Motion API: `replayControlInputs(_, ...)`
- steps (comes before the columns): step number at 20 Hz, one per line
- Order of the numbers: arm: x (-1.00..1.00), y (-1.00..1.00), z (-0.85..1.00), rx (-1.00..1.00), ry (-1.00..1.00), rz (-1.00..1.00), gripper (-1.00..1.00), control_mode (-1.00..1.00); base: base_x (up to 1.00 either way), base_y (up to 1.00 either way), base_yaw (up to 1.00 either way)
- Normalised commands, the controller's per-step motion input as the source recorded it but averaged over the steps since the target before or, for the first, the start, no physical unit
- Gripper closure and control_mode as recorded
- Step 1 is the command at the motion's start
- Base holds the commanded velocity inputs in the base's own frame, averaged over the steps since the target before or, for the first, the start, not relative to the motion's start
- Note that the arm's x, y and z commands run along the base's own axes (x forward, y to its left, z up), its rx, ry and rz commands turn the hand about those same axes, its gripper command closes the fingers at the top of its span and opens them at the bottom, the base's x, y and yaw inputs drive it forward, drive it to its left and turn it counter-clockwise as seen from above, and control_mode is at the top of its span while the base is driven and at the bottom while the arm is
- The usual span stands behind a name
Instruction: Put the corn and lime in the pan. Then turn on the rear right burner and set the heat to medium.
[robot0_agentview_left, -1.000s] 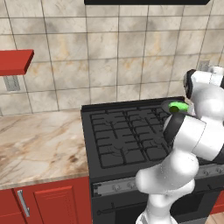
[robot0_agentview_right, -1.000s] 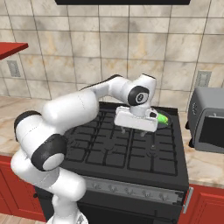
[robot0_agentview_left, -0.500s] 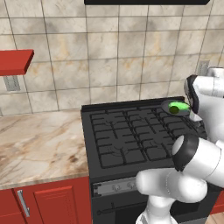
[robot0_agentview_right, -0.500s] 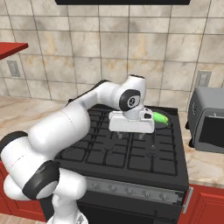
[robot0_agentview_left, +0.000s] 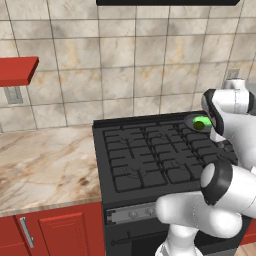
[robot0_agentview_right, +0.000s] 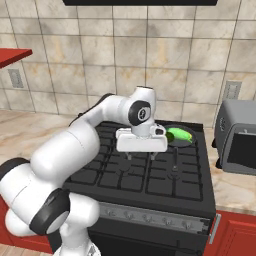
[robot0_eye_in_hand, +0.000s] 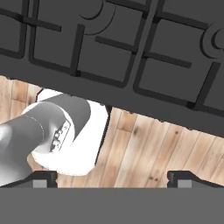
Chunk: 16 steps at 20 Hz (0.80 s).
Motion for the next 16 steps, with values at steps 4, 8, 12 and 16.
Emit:
replayControlInputs(4,0.00,0.00,-0.01,0.00,0.03,0.00,-1.00,-1.00,0.00,0.00,0.00)
replayControlInputs(8,-0.13,0.00,-0.03,0.00,0.00,0.00,-1.00,-1.00,0.00,0.00,0.00)
replayControlInputs(12,-0.58,-0.10,-0.08,0.00,-0.02,0.00,-1.00,-1.00,0.00,0.00,0.00)
replayControlInputs(16,-0.54,-0.21,-0.08,0.00,-0.05,0.00,-1.00,-1.00,0.00,0.00,0.00)
